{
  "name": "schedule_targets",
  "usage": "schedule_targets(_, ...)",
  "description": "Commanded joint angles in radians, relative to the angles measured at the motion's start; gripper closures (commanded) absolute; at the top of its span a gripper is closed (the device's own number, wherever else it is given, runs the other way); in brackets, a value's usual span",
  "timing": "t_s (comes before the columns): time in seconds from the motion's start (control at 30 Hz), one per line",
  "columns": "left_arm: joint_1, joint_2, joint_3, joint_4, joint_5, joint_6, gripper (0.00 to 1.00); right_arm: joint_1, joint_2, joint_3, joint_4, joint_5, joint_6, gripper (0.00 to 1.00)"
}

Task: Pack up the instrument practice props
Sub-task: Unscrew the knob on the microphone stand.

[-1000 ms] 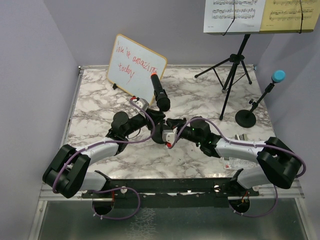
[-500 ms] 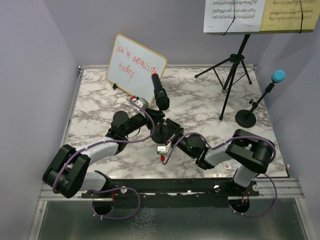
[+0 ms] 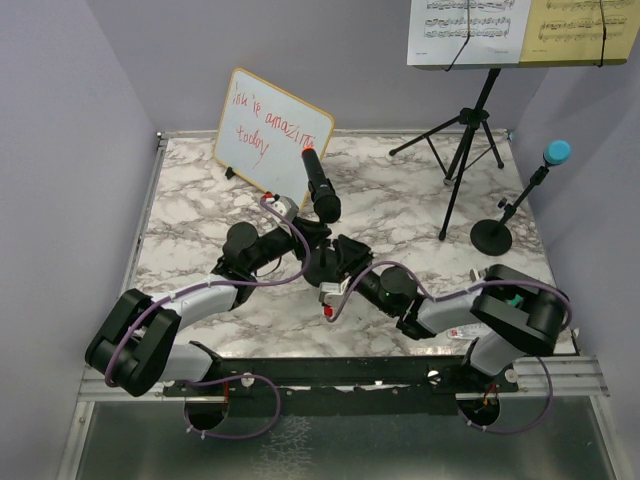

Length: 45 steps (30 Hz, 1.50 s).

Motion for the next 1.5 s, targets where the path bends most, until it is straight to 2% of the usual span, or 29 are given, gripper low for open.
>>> schedule_targets(0.0,-0.01,-0.01,0.014,-0.03,0.049,-0.036,1.0,-0.01,-0.149,0.063,-0.344,-0.106,0.328,0.42)
schedule_targets(0.17,-0.01,-0.007,0.016,-0.033,0.056,-0.034,1.0,-0.1,-0.272,0.082,-0.5,-0.27,0.648,0.35)
schedule_targets(0.27,-0.01,-0.005,0.016,-0.032,0.058,-0.033,1.0,-0.166,-0.335,0.068,-0.504,-0.371,0.831,0.33)
schedule_targets(0.4,-0.01,-0.002,0.018,-0.032,0.062,-0.033,1.0,-0.226,-0.368,0.053,-0.455,-0.419,1.066,0.27)
schedule_targets(0.53,-0.01,0.001,0.017,-0.033,0.061,-0.031,1.0,-0.277,-0.369,0.092,-0.479,-0.4,1.35,0.22)
schedule_targets(0.8,-0.01,-0.003,0.017,-0.035,0.066,-0.03,1.0,-0.394,-0.28,0.172,-0.551,-0.456,1.97,0.23)
schedule_targets(0.87,-0.01,-0.003,0.017,-0.035,0.065,-0.028,1.0,-0.396,-0.25,0.17,-0.521,-0.475,2.071,0.24)
schedule_targets(1.0,-0.01,-0.006,0.017,-0.037,0.066,-0.025,1.0,-0.397,-0.2,0.164,-0.483,-0.489,2.21,0.27)
schedule_targets(1.3,-0.01,-0.015,0.016,-0.041,0.065,-0.023,1.0,-0.399,-0.11,0.164,-0.396,-0.526,2.339,0.35)
schedule_targets(1.47,-0.01,-0.02,0.014,-0.043,0.063,-0.022,1.0,-0.417,-0.042,0.151,-0.278,-0.574,2.412,0.47)
